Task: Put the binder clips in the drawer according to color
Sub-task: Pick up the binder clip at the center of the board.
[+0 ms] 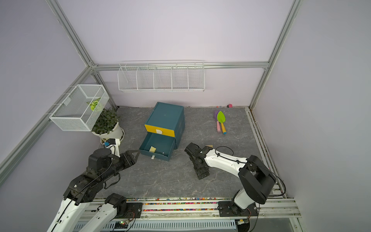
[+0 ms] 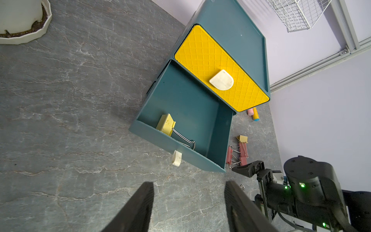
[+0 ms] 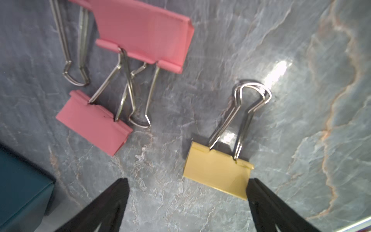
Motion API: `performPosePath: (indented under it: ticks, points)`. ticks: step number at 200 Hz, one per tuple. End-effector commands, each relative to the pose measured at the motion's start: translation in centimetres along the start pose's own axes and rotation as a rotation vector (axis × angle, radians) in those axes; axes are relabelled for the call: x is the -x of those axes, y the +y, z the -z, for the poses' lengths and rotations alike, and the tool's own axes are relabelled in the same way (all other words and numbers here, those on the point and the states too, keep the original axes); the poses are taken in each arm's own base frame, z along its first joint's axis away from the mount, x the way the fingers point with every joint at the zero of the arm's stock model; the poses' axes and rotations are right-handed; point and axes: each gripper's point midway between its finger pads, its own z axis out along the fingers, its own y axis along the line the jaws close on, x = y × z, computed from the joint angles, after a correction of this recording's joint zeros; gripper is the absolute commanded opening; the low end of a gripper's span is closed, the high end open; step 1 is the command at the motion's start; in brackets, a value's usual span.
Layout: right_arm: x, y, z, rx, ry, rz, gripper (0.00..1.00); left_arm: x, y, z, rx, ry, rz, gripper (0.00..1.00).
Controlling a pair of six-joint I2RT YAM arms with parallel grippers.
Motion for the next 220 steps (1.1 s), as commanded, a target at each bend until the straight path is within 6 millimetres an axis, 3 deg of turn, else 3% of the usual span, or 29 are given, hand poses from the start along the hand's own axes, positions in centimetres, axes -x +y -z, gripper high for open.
performPosePath:
  ticks: [1,33,101,173,220]
  points:
    - [0.0,-1.6,-0.6,-0.060,0.014,-0.023,0.95,0.4,-0.4,0.5,-0.020,-0.021,-0.007,0.62]
    - [0.3,-2.9,-1.4,-0.079,0.018,-0.050,0.93,0.3,-0.3,0.3,-0.021,-0.017,-0.002,0.62]
    - [0.4,-3.2,-1.6,-0.079,0.019,-0.060,0.92,0.4,-0.5,0.2,-0.026,-0.015,0.002,0.61]
    - [1.0,-2.4,-1.8,-0.011,0.038,-0.201,0.92,0.4,-0.6,0.2,-0.025,-0.014,0.000,0.61]
    - [0.2,-1.7,-2.2,0.004,0.090,-0.255,0.93,0.4,-0.6,0.1,-0.030,-0.013,0.002,0.61]
